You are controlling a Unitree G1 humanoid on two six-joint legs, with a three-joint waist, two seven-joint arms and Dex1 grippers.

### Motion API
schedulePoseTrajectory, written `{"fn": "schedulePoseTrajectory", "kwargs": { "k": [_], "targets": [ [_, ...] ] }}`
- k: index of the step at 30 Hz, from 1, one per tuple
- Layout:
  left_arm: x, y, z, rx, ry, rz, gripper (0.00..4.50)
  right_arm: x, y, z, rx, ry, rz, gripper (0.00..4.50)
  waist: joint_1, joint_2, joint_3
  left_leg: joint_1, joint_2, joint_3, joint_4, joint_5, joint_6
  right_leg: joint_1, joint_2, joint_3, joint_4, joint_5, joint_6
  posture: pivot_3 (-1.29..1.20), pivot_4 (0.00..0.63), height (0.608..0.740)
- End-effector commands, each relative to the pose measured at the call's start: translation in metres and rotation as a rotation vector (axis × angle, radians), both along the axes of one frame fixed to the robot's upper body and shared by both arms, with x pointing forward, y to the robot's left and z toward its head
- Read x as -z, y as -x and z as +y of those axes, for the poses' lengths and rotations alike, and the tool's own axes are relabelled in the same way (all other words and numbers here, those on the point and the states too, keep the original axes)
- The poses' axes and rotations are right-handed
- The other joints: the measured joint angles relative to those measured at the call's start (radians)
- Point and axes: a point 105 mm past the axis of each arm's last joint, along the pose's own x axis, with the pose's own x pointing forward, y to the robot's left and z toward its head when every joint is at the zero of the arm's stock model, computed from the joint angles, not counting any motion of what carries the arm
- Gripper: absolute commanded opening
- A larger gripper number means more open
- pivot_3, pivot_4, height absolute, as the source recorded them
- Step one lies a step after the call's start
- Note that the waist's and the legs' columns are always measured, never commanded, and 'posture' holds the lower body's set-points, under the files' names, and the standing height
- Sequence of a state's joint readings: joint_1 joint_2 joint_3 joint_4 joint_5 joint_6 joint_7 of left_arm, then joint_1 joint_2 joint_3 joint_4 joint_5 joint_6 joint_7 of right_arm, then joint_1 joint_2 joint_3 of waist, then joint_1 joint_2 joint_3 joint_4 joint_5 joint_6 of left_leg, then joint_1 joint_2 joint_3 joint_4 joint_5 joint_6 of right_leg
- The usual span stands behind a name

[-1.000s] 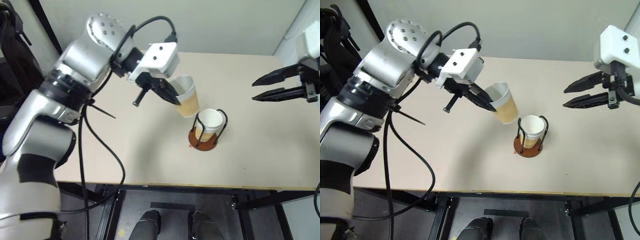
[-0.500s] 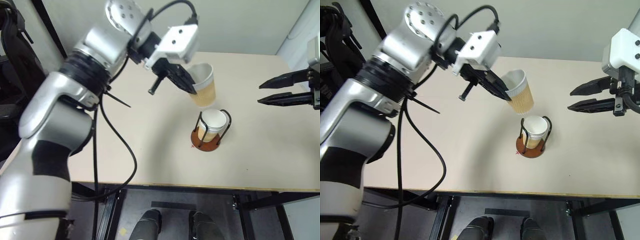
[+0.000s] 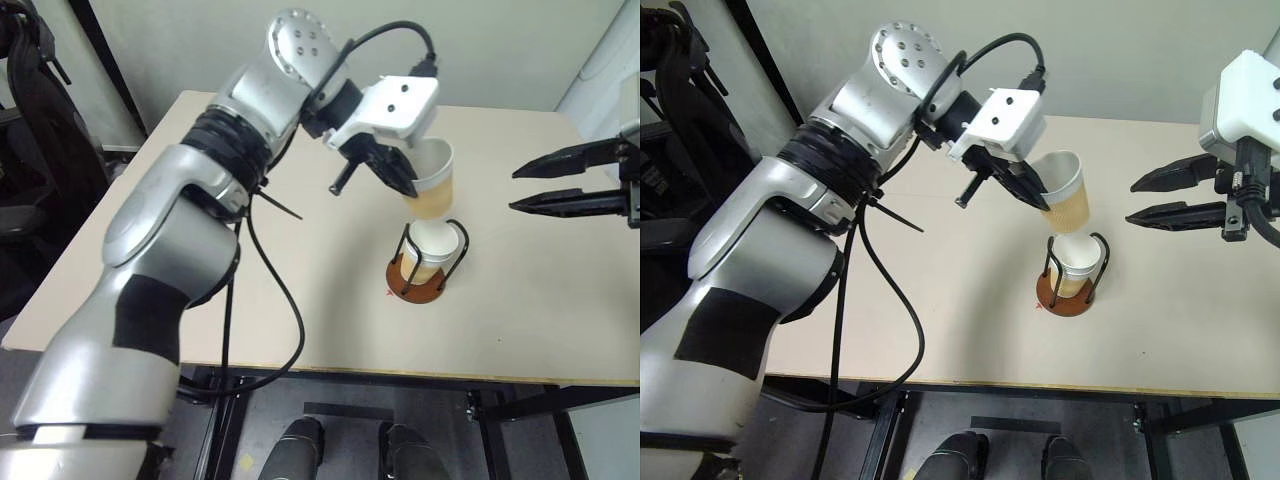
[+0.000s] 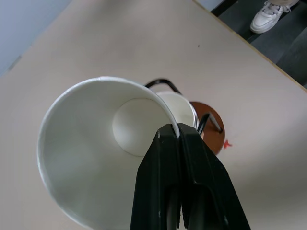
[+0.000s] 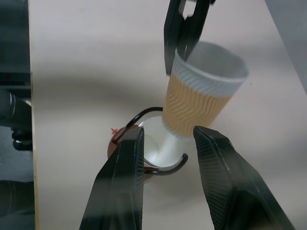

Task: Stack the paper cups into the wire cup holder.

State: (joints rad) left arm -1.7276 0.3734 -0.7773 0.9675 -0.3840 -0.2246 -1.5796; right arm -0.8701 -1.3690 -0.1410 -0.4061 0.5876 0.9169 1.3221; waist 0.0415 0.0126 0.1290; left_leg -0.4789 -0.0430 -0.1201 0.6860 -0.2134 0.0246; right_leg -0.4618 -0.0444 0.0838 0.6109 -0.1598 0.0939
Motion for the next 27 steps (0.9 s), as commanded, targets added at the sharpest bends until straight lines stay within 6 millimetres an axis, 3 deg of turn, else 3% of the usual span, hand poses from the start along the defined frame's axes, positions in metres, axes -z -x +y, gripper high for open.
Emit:
{"fn": "schedulePoseTrajectory", "kwargs": {
  "k": [1, 27],
  "targets": [
    [-0.013, 0.007, -0.005, 0.049, 0.001, -0.037, 0.01, -0.013, 0.008, -0.002, 0.019, -0.008, -0.067, 1.65, 0.000, 0.000, 0.000, 0.000, 0.000, 0.000, 0.000, 0.000, 0.000, 0.000, 0.000, 0.000, 0.000, 0.000, 0.000, 0.00, 0.150, 0.740],
    [0.011, 0.002, -0.017, 0.071, -0.046, -0.051, 0.01, -0.009, 0.012, 0.000, 0.049, -0.028, -0.054, 1.65, 0.005, 0.000, 0.000, -0.004, -0.003, 0.003, 0.015, -0.004, 0.007, 0.002, -0.002, 0.001, 0.000, 0.002, 0.009, 0.00, 0.150, 0.740]
  ]
}}
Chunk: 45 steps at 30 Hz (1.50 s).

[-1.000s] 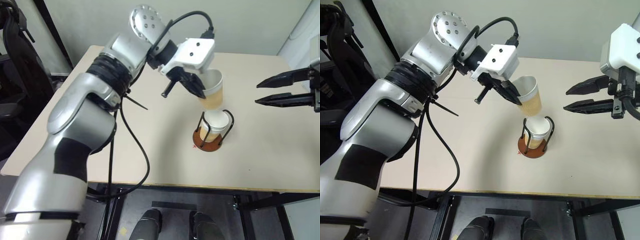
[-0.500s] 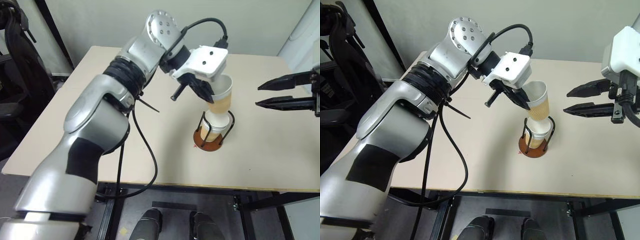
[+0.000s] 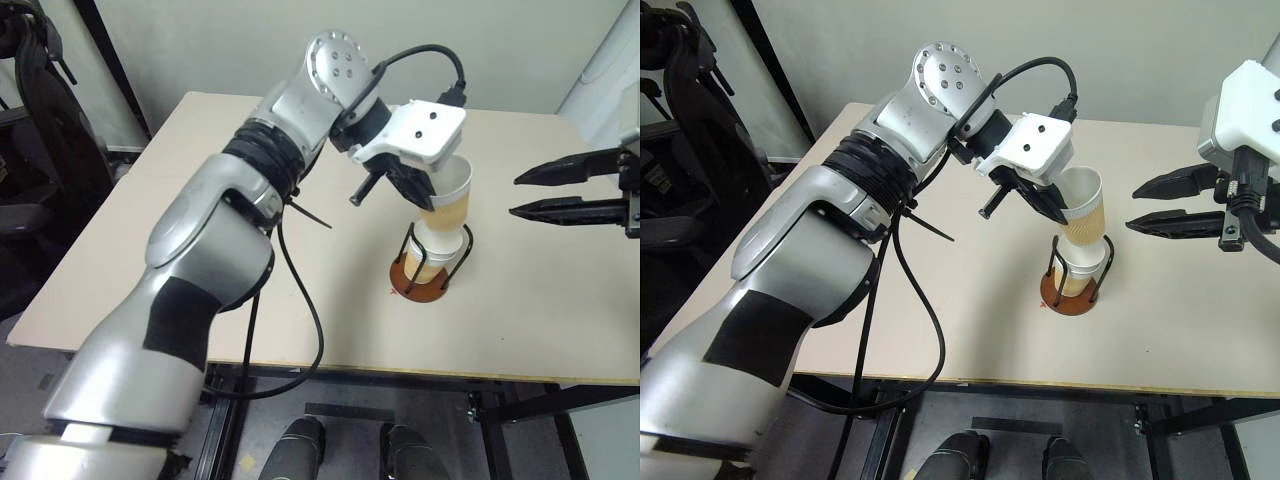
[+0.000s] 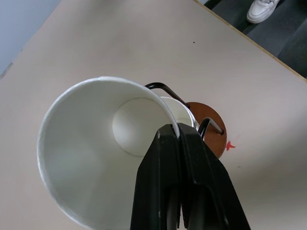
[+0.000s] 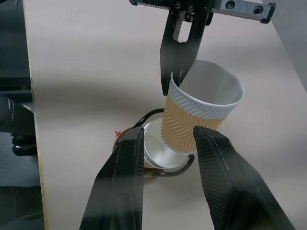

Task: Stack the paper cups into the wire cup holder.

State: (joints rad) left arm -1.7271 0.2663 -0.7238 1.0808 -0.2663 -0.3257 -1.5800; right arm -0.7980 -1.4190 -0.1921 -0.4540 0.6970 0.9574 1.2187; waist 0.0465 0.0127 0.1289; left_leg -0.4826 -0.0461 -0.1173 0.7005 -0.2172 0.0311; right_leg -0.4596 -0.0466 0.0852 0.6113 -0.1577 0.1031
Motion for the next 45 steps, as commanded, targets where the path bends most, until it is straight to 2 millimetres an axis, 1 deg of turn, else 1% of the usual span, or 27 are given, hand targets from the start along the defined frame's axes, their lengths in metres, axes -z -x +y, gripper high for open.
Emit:
{"fn": "schedulePoseTrajectory", "kwargs": {
  "k": [1, 13, 17, 24, 36, 38, 40, 45],
  "targets": [
    [-0.003, 0.003, 0.000, 0.034, -0.014, -0.016, 0.01, -0.013, 0.007, -0.001, 0.008, -0.005, -0.065, 1.65, 0.000, 0.000, 0.000, 0.000, 0.000, 0.000, 0.000, 0.000, 0.000, 0.000, 0.000, -0.001, 0.000, 0.000, 0.000, 0.00, 0.150, 0.740],
    [0.008, -0.001, -0.004, 0.028, -0.031, -0.019, 0.01, -0.012, 0.009, 0.000, 0.021, -0.009, -0.054, 1.65, 0.000, 0.000, 0.000, 0.000, -0.004, 0.001, 0.000, 0.000, 0.002, 0.000, -0.003, -0.001, 0.000, -0.001, 0.004, 0.00, 0.150, 0.740],
    [0.010, 0.000, -0.006, 0.031, -0.030, -0.011, 0.01, -0.012, 0.010, 0.000, 0.026, -0.009, -0.053, 1.65, 0.000, 0.000, 0.000, 0.000, -0.007, 0.002, 0.000, 0.000, 0.005, 0.000, -0.006, 0.000, 0.000, -0.002, 0.007, 0.00, 0.150, 0.740],
    [0.015, -0.002, -0.004, 0.025, -0.056, -0.020, 0.01, -0.011, 0.009, 0.000, 0.029, -0.011, -0.052, 1.65, 0.000, 0.000, 0.000, -0.001, -0.011, 0.008, 0.001, -0.001, 0.011, 0.000, -0.011, 0.000, -0.001, -0.002, 0.013, 0.00, 0.150, 0.740],
    [0.023, 0.000, -0.011, 0.024, -0.063, 0.013, 0.01, -0.010, 0.008, -0.001, 0.033, -0.007, -0.048, 1.65, 0.000, 0.000, 0.000, -0.001, -0.011, 0.011, 0.002, -0.003, 0.013, 0.000, -0.012, 0.002, -0.001, -0.002, 0.015, 0.00, 0.150, 0.740],
    [0.023, 0.000, -0.012, 0.023, -0.056, 0.021, 0.41, -0.010, 0.009, -0.002, 0.034, -0.005, -0.047, 1.65, 0.000, 0.000, 0.000, -0.001, -0.011, 0.011, 0.002, -0.003, 0.013, 0.000, -0.012, 0.002, -0.001, -0.001, 0.015, 0.00, 0.150, 0.740],
    [0.020, 0.000, -0.013, 0.022, -0.047, 0.020, 0.93, -0.010, 0.009, -0.002, 0.037, -0.005, -0.045, 1.65, 0.000, 0.000, 0.000, -0.001, -0.011, 0.011, 0.002, -0.003, 0.013, 0.000, -0.012, 0.002, -0.001, -0.001, 0.015, 0.00, 0.150, 0.740],
    [0.009, -0.004, -0.005, -0.001, -0.012, -0.004, 2.69, -0.011, 0.005, -0.004, 0.032, -0.007, -0.047, 1.65, 0.000, 0.000, 0.000, -0.001, -0.011, 0.012, 0.002, -0.003, 0.014, 0.000, -0.012, 0.002, -0.001, -0.002, 0.015, 0.00, 0.150, 0.740]
  ]
}}
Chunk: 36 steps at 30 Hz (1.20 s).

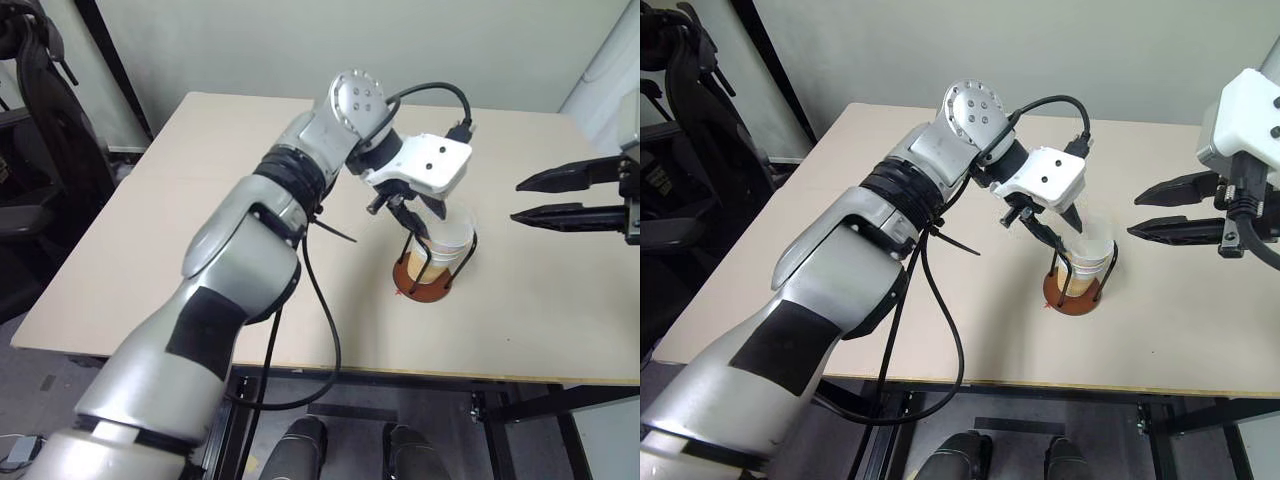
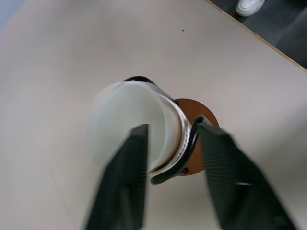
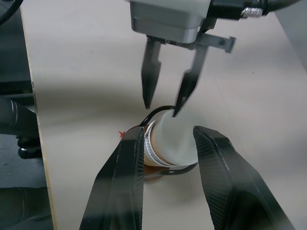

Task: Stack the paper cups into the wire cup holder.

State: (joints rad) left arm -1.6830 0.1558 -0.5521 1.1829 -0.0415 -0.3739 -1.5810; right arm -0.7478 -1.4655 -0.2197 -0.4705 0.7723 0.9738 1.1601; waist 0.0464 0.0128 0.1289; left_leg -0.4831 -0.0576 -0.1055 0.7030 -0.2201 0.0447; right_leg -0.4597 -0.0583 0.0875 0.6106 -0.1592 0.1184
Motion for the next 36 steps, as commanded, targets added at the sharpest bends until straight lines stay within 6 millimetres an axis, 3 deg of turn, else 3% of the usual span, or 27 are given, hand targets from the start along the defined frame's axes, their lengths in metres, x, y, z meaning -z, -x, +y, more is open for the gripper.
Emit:
{"fn": "schedulePoseTrajectory", "kwargs": {
  "k": [1, 3, 7, 12, 15, 17, 19, 24, 27, 29, 31, 33, 36],
  "targets": [
    [-0.018, 0.001, 0.006, 0.009, 0.022, -0.029, 3.06, -0.014, 0.002, -0.003, 0.000, -0.001, -0.070, 1.65, 0.000, 0.000, 0.000, 0.000, 0.000, 0.000, 0.000, 0.000, 0.000, 0.000, 0.000, 0.000, 0.000, 0.000, 0.000, 0.00, 0.150, 0.740],
    [-0.035, -0.003, 0.014, -0.041, 0.116, 0.008, 3.69, -0.013, -0.003, -0.001, -0.022, -0.010, -0.074, 1.65, 0.000, 0.000, 0.000, 0.000, 0.000, 0.000, 0.000, 0.000, 0.000, 0.000, 0.000, 0.000, 0.000, 0.000, 0.000, 0.00, 0.150, 0.740],
    [-0.074, -0.013, 0.037, -0.169, 0.359, 0.097, 3.69, -0.010, -0.015, 0.000, -0.050, -0.030, -0.073, 1.65, -0.008, 0.000, 0.000, 0.000, 0.000, 0.000, 0.000, 0.000, 0.001, 0.000, 0.000, 0.000, 0.000, 0.000, 0.000, 0.00, 0.150, 0.740],
    [-0.115, -0.036, 0.123, -0.452, 0.716, 0.180, 3.69, 0.002, -0.037, 0.002, -0.048, -0.109, -0.032, 1.65, -0.027, 0.001, -0.001, 0.001, 0.000, 0.001, -0.001, 0.001, 0.001, -0.002, 0.001, 0.000, 0.001, 0.000, 0.000, 0.00, 0.150, 0.740],
    [-0.116, -0.034, 0.175, -0.589, 0.833, 0.227, 3.69, 0.014, -0.049, -0.009, -0.012, -0.131, 0.019, 1.65, -0.036, 0.004, -0.002, 0.002, 0.001, 0.002, -0.003, 0.008, -0.010, -0.002, 0.002, 0.000, 0.001, 0.000, -0.001, 0.00, 0.150, 0.740],
    [-0.105, -0.028, 0.211, -0.700, 0.870, 0.233, 3.69, 0.024, -0.057, -0.018, 0.016, -0.124, 0.047, 1.65, -0.037, 0.004, -0.002, 0.002, 0.001, 0.001, -0.004, 0.010, -0.011, -0.002, 0.002, -0.001, 0.001, -0.001, -0.002, 0.00, 0.150, 0.740],
    [-0.093, -0.022, 0.232, -0.798, 0.885, 0.247, 3.69, 0.033, -0.063, -0.028, 0.037, -0.117, 0.075, 1.65, -0.035, 0.004, -0.003, 0.002, 0.001, 0.000, -0.002, 0.011, -0.012, -0.002, 0.001, -0.002, 0.003, -0.001, -0.004, 0.00, 0.150, 0.740],
    [-0.068, -0.006, 0.263, -0.957, 0.876, 0.248, 3.69, 0.048, -0.073, -0.039, 0.065, -0.097, 0.137, 1.65, -0.024, 0.003, -0.003, 0.002, -0.001, 0.000, 0.000, 0.012, -0.013, -0.001, 0.002, -0.005, 0.002, -0.001, -0.009, 0.00, 0.150, 0.740],
    [-0.074, 0.004, 0.272, -1.002, 0.898, 0.211, 3.72, 0.045, -0.075, -0.030, -0.002, -0.056, 0.106, 2.51, -0.023, 0.003, -0.003, 0.002, -0.001, -0.001, 0.000, 0.015, -0.014, 0.000, 0.002, -0.005, 0.004, -0.003, -0.017, 0.00, 0.150, 0.740],
    [-0.074, 0.006, 0.279, -1.039, 0.906, 0.186, 3.72, 0.040, -0.078, -0.019, -0.045, -0.064, 0.084, 2.51, -0.031, 0.003, -0.003, 0.004, -0.001, 0.000, -0.003, 0.016, -0.015, -0.001, 0.002, -0.004, 0.004, -0.001, -0.019, 0.00, 0.150, 0.740],
    [-0.076, 0.006, 0.279, -1.061, 0.930, 0.185, 3.72, 0.039, -0.080, -0.014, -0.064, -0.069, 0.084, 2.51, -0.034, 0.003, -0.003, 0.011, 0.000, 0.000, -0.006, 0.016, -0.015, 0.004, 0.002, -0.003, 0.006, 0.000, -0.021, 0.00, 0.150, 0.740],
    [-0.067, 0.012, 0.273, -1.048, 0.889, 0.195, 3.72, 0.044, -0.077, -0.006, -0.107, -0.057, 0.097, 2.51, -0.034, 0.003, -0.003, 0.017, 0.000, -0.002, -0.012, 0.014, -0.008, 0.007, 0.002, -0.003, 0.005, 0.001, -0.025, 0.00, 0.150, 0.740],
    [-0.060, 0.016, 0.274, -1.063, 0.864, 0.194, 3.72, 0.044, -0.074, -0.001, -0.126, -0.059, 0.090, 2.51, -0.037, 0.003, -0.003, 0.026, 0.000, -0.002, -0.023, 0.021, -0.011, 0.011, 0.002, -0.003, 0.002, 0.005, -0.032, 0.00, 0.150, 0.740]
  ]
}}
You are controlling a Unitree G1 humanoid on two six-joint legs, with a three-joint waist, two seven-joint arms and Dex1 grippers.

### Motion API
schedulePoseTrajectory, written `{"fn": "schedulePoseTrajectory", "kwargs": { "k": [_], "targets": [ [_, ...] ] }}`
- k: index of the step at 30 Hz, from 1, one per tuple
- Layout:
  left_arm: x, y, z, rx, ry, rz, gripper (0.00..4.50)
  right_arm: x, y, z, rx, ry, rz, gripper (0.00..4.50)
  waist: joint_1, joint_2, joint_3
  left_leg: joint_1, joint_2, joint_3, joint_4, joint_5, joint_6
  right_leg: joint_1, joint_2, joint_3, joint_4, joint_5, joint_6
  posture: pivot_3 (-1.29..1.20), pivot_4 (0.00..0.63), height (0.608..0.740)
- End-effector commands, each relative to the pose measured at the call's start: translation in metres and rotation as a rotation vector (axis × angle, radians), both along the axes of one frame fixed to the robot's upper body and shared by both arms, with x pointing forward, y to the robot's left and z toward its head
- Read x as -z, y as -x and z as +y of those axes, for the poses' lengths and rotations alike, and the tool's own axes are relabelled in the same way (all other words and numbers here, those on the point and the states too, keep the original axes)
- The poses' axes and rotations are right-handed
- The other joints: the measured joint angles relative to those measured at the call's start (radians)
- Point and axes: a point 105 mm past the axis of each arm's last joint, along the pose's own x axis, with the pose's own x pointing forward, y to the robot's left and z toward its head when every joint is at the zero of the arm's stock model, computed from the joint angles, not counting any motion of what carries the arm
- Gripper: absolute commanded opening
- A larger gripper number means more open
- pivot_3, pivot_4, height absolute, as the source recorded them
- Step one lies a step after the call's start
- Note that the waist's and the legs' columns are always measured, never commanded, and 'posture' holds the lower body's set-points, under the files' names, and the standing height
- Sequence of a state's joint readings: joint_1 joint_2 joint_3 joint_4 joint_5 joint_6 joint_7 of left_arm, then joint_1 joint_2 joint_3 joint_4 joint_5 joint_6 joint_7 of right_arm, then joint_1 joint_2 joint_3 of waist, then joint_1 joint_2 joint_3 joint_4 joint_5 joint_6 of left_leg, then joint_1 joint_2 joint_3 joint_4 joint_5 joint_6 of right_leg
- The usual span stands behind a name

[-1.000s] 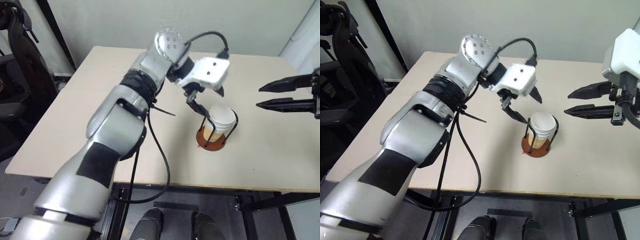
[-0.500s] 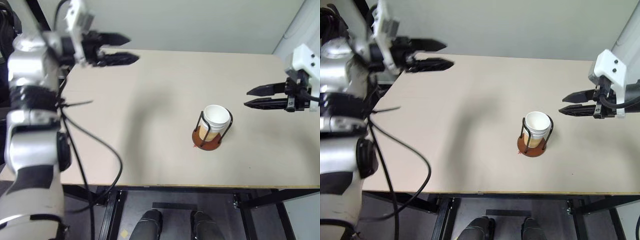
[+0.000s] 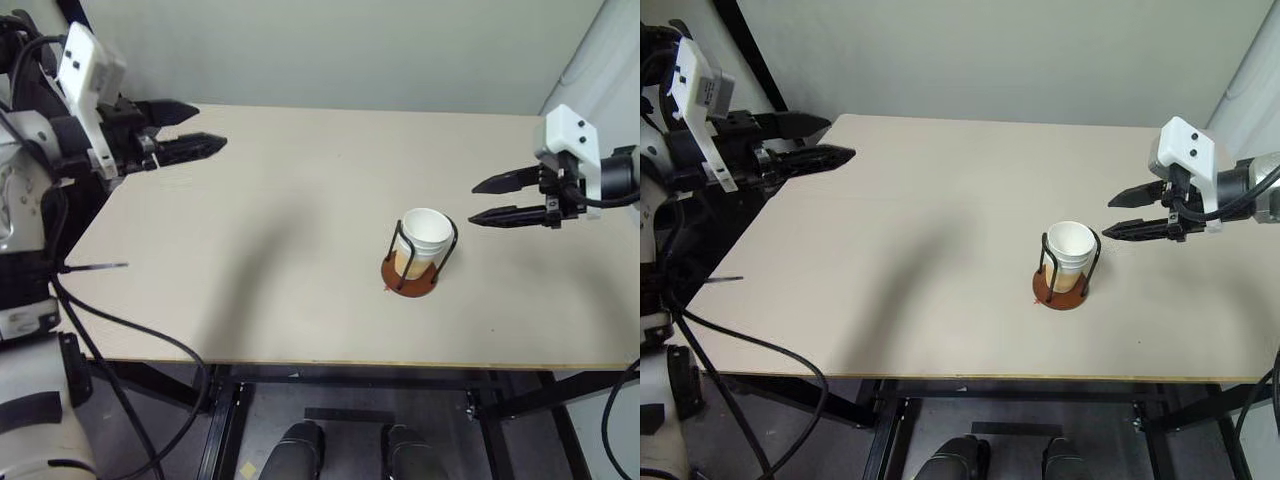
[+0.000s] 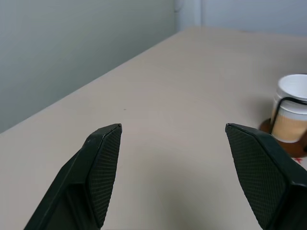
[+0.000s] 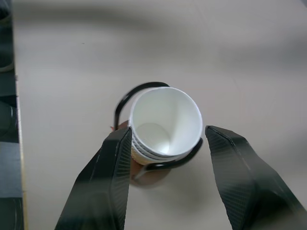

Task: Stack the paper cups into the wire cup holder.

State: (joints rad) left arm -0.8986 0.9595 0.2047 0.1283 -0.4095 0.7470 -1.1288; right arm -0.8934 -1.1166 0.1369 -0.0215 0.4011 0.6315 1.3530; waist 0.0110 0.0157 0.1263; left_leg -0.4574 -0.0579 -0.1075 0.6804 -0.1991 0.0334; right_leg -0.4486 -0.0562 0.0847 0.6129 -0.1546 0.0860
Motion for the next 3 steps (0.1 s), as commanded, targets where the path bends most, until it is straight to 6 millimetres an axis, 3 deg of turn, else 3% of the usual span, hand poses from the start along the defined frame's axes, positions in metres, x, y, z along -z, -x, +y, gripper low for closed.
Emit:
{"fn": "schedulePoseTrajectory", "kwargs": {
  "k": [1, 3],
  "targets": [
    [-0.0111, 0.0083, 0.0008, -0.005, -0.008, -0.044, 3.72, -0.0102, 0.0046, 0.0039, -0.016, 0.006, -0.053, 2.51, -0.001, -0.001, 0.000, 0.002, 0.000, 0.000, -0.002, 0.002, -0.002, 0.000, 0.000, 0.000, 0.001, 0.001, -0.001, 0.00, 0.150, 0.740],
    [-0.0118, 0.0078, 0.0013, -0.005, -0.011, -0.040, 3.72, -0.0140, 0.0052, 0.0034, -0.006, -0.007, -0.066, 2.51, -0.001, -0.001, 0.001, 0.002, 0.002, -0.001, -0.005, 0.005, -0.006, -0.002, 0.000, 0.000, 0.003, 0.002, -0.004, 0.00, 0.150, 0.740]
  ]
}}
